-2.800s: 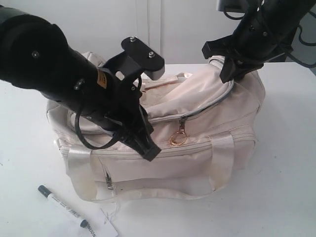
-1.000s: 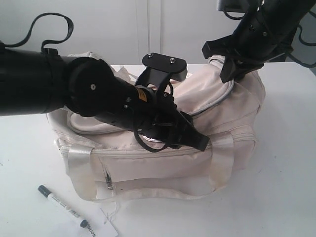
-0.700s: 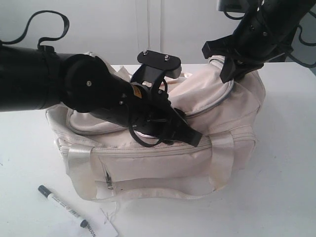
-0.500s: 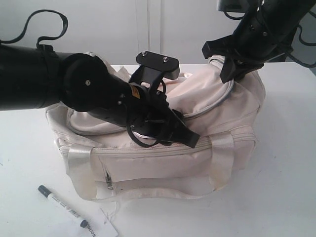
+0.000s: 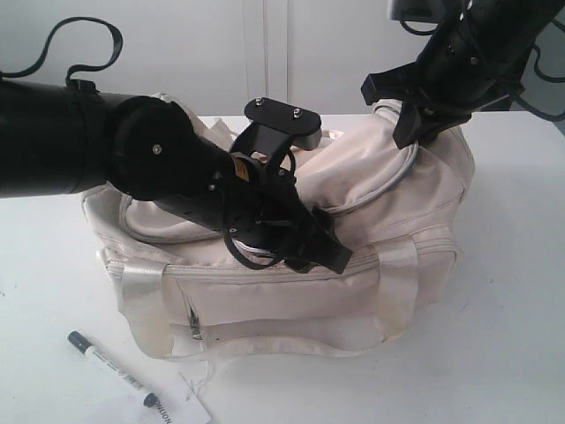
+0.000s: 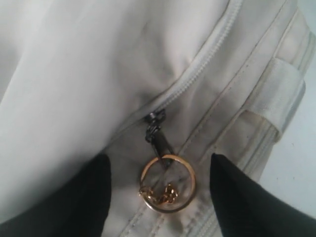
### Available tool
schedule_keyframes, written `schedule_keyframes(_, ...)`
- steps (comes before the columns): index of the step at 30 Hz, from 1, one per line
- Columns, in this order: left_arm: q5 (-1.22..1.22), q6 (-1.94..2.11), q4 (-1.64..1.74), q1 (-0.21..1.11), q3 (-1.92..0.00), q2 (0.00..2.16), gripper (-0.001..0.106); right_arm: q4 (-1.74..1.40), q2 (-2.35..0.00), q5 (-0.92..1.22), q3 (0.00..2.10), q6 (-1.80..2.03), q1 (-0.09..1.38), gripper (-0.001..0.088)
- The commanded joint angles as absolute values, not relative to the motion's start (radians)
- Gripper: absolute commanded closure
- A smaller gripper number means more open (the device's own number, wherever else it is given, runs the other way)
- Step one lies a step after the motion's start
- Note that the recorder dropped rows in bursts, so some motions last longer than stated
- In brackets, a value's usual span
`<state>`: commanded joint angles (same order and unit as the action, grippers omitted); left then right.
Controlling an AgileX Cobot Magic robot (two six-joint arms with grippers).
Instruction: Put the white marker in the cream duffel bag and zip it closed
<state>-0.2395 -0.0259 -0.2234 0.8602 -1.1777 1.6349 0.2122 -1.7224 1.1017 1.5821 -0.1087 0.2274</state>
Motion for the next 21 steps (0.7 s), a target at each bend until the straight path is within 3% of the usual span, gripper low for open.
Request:
schedule_keyframes(13,-0.229,-0.024,-0.196,0.86,-1.178,1.679,0.044,0.212,-1.722,1.104,1.582,-0.109,0.227,0.0868)
schedule_keyframes(15,-0.233,-0.024,-0.185,0.86,-1.178,1.683,0.052,0.212,-1.722,1.104,1.582,-0.109,0.227,0.0868)
schedule_keyframes(21,-0.235,-0.024,-0.173,0.86,-1.178,1.685,0.105,0.212,-1.722,1.104,1.582,-0.109,0.227,0.0868)
